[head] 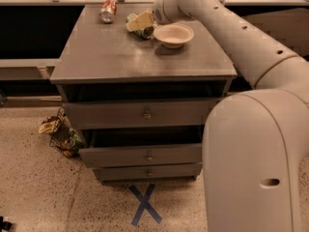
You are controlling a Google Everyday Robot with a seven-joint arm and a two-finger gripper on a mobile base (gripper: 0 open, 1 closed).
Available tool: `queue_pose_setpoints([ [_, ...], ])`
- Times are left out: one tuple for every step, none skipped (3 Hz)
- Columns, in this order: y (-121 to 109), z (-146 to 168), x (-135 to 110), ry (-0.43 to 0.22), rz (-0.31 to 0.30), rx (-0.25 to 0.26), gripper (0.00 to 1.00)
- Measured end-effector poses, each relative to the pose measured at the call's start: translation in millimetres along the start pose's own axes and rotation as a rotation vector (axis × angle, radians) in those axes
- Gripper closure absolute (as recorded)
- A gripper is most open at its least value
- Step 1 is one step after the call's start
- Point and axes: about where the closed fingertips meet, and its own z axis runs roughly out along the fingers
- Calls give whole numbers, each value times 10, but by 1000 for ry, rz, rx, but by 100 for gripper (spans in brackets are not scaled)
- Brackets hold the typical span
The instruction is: Place green can into paper bowl
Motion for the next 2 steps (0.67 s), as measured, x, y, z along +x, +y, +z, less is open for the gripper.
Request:
queue_pose_setpoints([
  [57, 233, 61, 7, 7, -16, 0],
  [118, 445, 146, 20, 19, -32, 0],
])
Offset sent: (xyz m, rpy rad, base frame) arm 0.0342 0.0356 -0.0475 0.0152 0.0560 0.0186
